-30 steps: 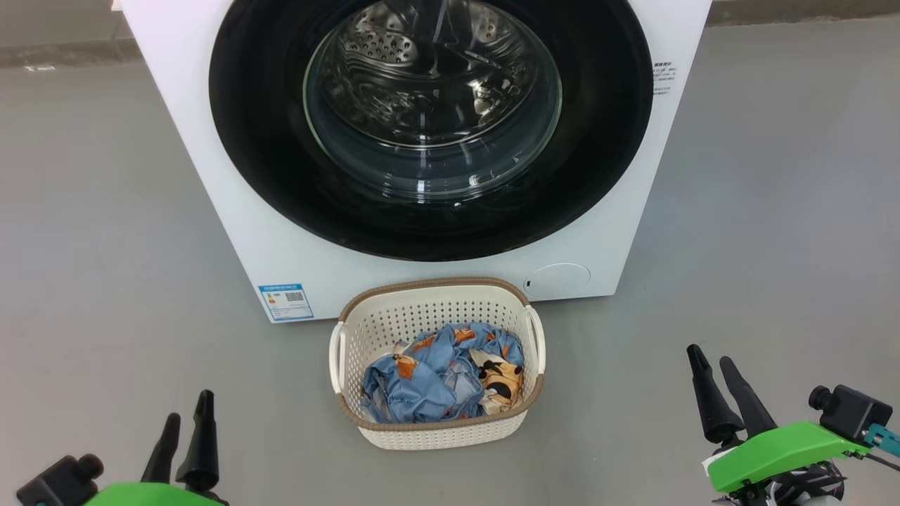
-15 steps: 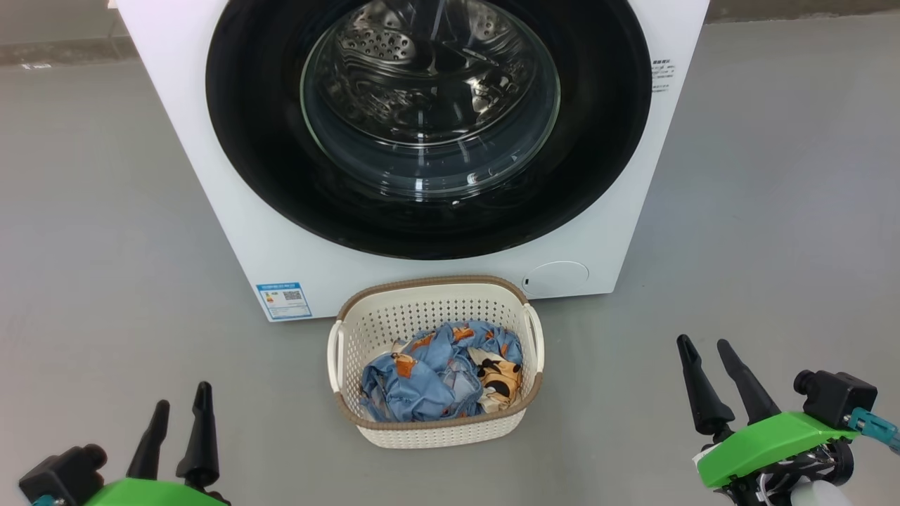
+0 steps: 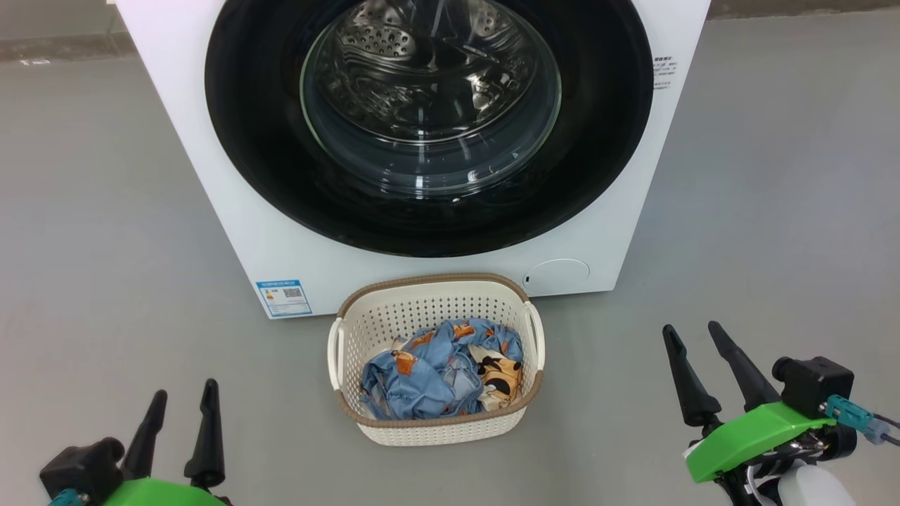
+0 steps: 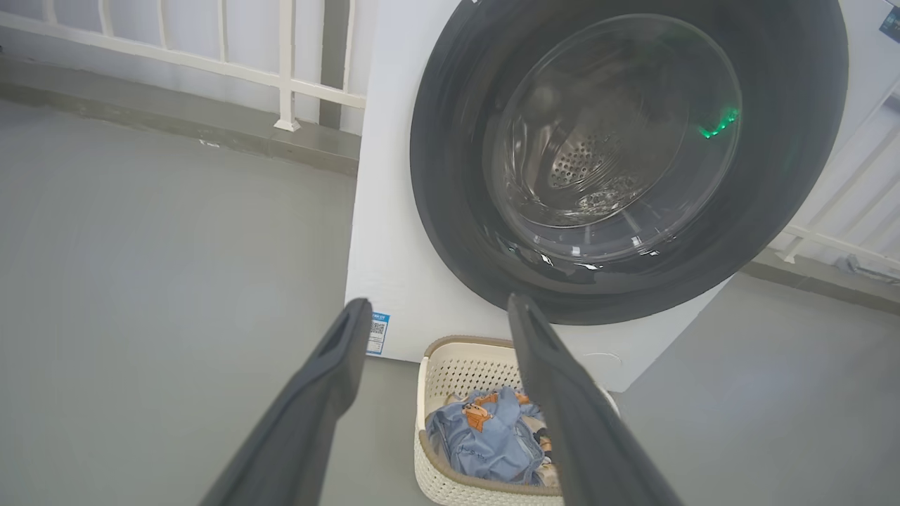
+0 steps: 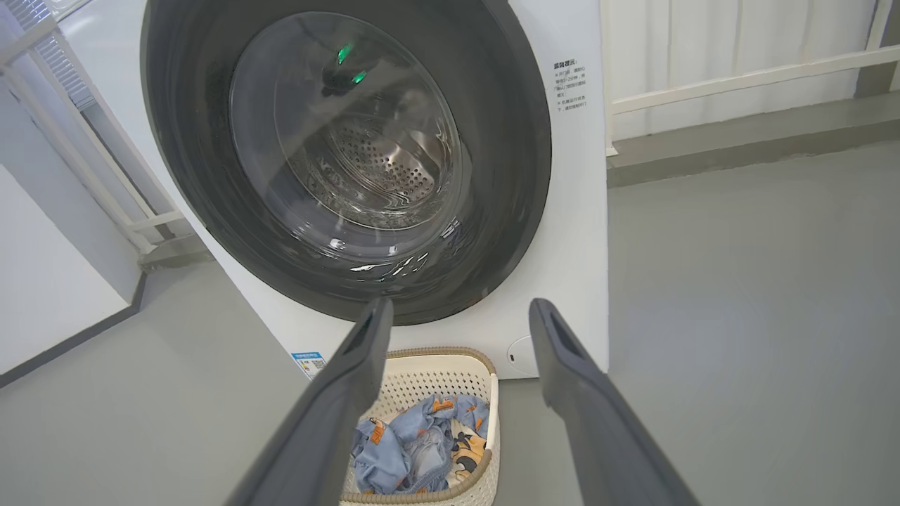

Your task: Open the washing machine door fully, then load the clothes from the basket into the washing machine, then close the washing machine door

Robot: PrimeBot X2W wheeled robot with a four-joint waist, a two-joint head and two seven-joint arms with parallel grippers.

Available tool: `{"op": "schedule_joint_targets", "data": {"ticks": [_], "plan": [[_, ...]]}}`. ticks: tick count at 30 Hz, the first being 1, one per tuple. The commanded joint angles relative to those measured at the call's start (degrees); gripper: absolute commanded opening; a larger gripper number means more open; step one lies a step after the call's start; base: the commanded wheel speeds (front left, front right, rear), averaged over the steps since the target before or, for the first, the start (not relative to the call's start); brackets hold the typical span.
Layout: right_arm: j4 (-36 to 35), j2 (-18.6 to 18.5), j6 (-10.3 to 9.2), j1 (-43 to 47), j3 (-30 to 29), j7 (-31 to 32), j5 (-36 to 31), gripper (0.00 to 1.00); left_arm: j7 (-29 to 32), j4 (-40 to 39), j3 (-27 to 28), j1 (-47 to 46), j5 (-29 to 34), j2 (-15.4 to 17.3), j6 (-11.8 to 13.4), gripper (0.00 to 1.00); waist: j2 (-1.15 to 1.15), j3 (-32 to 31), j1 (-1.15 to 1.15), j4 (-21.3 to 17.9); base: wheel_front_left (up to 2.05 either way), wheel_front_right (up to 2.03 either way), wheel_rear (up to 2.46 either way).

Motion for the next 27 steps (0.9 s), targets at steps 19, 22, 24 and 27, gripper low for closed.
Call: {"op": "schedule_joint_targets", "data": {"ticks": [19, 22, 24, 27], "plan": [[0.00, -1.81, 0.08, -4.32, 2.90, -3.92, -14.67, 1.00, -4.13, -2.26, 2.21, -2.73, 17.45, 1.46, -0.15, 1.00, 0.00, 0.07, 0.00, -0.41, 0.00, 0.00, 0.00], [0.51, -1.98, 0.09, -4.56, 3.27, -4.43, -16.48, 1.00, -4.63, -2.35, 2.71, -2.47, 19.55, 1.26, -0.15, 1.00, 0.00, -0.15, 0.00, -0.38, 0.00, 0.00, 0.00], [0.62, -1.82, 0.09, -4.70, 2.71, -4.77, -17.52, 1.00, -4.97, -2.22, 3.11, -2.34, 20.82, 1.08, -0.15, 1.00, 0.00, -0.25, 0.00, -0.34, 0.00, 0.00, 0.00], [0.52, -1.60, 0.09, -4.73, 1.93, -5.01, -18.18, 1.00, -5.20, -2.04, 3.52, -2.24, 21.65, 0.91, -0.15, 1.00, 0.00, -0.34, 0.00, -0.32, 0.00, 0.00, 0.00]]}}
